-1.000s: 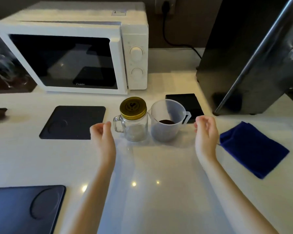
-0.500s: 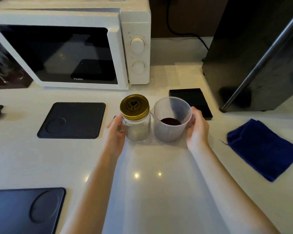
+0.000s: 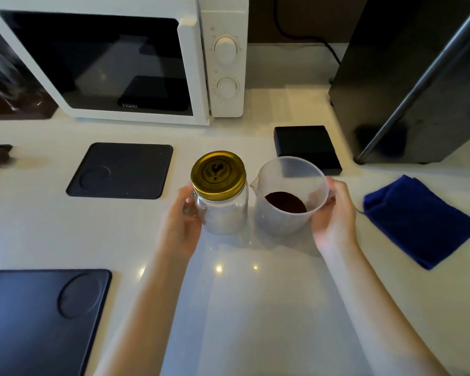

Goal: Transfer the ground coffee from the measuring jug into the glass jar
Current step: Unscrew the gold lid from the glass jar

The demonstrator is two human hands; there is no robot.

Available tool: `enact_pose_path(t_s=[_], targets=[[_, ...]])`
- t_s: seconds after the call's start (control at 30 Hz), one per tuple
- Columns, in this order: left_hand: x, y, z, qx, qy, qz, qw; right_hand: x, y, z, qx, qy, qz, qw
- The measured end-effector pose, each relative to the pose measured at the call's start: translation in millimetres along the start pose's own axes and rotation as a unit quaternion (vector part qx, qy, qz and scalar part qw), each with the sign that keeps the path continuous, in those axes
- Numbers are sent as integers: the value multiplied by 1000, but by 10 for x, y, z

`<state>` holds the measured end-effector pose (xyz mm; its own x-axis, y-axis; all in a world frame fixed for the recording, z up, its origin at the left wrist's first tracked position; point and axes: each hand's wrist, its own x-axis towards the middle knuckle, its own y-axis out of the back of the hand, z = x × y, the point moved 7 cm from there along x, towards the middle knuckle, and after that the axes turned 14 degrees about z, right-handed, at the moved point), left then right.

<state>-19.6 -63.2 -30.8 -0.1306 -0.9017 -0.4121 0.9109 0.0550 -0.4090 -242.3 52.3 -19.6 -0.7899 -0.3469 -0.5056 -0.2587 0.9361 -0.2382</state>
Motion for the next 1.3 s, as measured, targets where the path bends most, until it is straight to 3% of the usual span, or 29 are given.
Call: enact_pose_path(t_s=[0.23, 0.63, 1.07, 1.2, 1.3], targets=[[-459, 306, -220, 16, 29, -3, 999, -276, 359, 124, 34, -25, -34, 999], [-678, 509, -287, -9, 2, 18, 1000, -344, 601, 251, 60, -5, -54, 997], [-638, 569, -372, -11, -5, 23, 1000, -345, 657, 224, 13, 19, -51, 998], [-696, 588, -318, 59, -66, 69, 994, -404, 656, 16, -97, 150, -42, 983], [-777, 572, -257, 132, -141, 77, 978, -543, 557, -249, -191, 285, -58, 938]])
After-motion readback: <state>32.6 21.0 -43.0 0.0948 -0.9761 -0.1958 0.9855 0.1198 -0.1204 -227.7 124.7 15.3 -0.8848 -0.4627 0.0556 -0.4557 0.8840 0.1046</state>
